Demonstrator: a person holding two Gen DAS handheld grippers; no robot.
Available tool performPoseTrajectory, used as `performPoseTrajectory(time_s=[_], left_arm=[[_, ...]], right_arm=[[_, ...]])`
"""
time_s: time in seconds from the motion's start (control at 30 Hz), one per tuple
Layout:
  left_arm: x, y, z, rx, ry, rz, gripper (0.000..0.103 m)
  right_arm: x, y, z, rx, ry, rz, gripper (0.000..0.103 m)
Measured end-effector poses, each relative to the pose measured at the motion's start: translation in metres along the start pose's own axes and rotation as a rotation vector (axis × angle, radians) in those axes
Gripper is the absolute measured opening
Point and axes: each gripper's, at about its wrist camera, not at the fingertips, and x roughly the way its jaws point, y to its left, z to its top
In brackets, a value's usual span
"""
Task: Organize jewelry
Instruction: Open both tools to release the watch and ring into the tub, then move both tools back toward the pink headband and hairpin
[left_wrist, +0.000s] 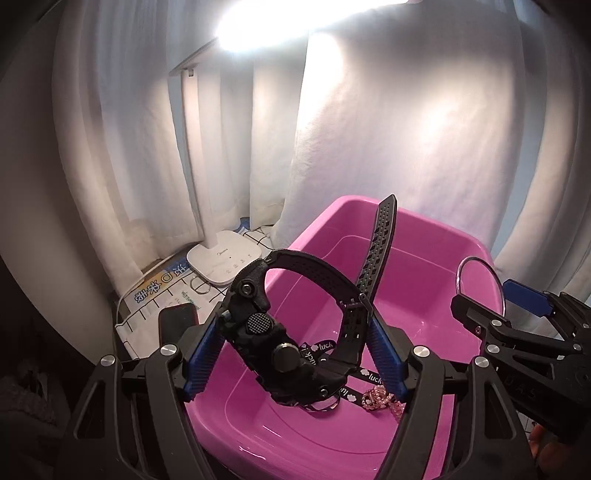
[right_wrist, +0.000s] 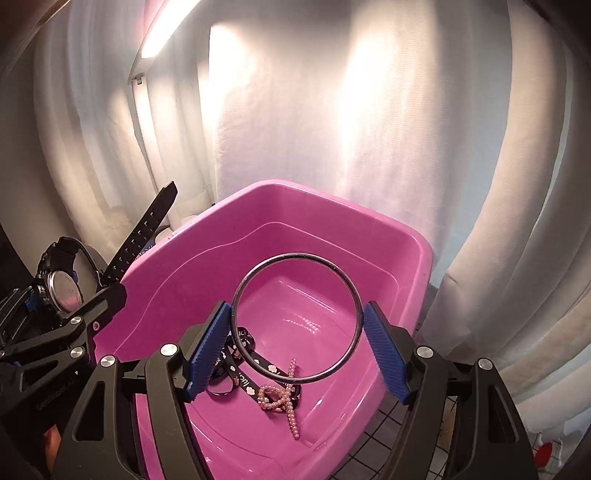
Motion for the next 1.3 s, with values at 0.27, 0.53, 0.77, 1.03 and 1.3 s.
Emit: performPoseTrajectory(time_s=[0.27, 0.53, 0.77, 1.03, 1.3], left_arm=[[0.029, 0.015, -0.002, -0.023, 0.074, -0.010, 0.071], [0.040, 0.016, -0.004, -0.007, 0.105, -0.022, 0.073], [0.029, 0.011, 0.001, 0.019, 0.065, -0.017, 0.079], [0.021, 0.013, 0.001, -0.001, 0.056, -0.025, 0.079], [-0.006, -0.005, -0.009, 0.015, 0.035, -0.060, 0.079]], right_arm=[[0.030, -0.001, 0.001, 0.005, 0.087, -0.040, 0.071], [0.037, -0.005, 0.005, 0.028, 0.138, -0.075, 0.072], [0.036, -0.003, 0.004, 0.010, 0.150, -0.096, 0.072], [0.020, -0.013, -0.003, 0.043, 0.127, -0.103, 0.072], [-0.013, -0.031, -0.018, 0.101, 0.077, -0.099, 0.072]])
